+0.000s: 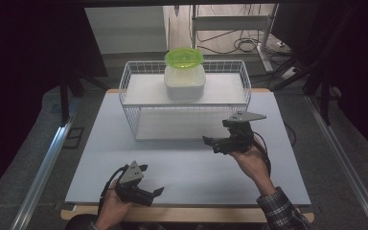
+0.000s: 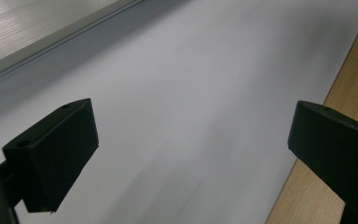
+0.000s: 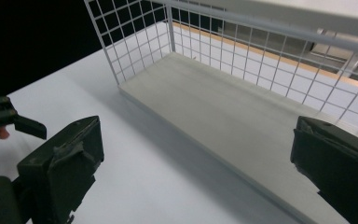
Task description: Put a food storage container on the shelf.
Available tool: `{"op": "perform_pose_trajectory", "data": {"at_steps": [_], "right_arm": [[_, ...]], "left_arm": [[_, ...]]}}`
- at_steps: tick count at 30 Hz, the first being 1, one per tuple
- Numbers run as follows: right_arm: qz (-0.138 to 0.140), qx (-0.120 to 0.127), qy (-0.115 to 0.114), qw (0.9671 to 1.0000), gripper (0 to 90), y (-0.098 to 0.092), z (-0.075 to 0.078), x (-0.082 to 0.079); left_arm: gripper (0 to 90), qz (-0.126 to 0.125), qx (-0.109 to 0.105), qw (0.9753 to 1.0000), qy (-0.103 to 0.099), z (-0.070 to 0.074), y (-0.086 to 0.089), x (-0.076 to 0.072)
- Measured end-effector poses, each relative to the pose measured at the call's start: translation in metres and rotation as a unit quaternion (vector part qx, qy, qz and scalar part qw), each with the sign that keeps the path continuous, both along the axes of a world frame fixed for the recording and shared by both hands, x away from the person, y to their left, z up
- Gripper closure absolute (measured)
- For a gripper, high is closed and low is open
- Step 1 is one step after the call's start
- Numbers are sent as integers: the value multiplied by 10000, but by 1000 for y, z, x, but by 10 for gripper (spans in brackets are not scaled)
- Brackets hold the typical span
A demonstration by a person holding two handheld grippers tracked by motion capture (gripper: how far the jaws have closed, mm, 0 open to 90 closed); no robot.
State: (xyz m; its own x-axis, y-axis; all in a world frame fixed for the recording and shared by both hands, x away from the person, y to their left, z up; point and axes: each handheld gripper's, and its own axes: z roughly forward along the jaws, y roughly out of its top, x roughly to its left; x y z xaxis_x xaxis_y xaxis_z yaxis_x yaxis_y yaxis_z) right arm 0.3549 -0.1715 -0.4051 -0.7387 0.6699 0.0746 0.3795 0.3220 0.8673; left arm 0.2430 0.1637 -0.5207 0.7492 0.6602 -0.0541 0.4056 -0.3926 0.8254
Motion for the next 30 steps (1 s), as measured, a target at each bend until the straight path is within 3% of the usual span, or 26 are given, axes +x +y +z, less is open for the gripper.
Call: {"op": "perform_pose_trajectory", "data": {"at_steps": [7,17,30], "right_arm": [[-46,-175,-31,9998,24,-7,-15,-10],[-83,-153,-90,9998,27,-21,-28,-25],[-264,-381,47,9989,27,-40,-56,-37]], "left_arm": [[14,-3,27,10000,-9,0,0,0],[13,-19,126,9999,2,0,-2,-1],[13,-42,167,9999,-10,-1,-3,-1]]}}
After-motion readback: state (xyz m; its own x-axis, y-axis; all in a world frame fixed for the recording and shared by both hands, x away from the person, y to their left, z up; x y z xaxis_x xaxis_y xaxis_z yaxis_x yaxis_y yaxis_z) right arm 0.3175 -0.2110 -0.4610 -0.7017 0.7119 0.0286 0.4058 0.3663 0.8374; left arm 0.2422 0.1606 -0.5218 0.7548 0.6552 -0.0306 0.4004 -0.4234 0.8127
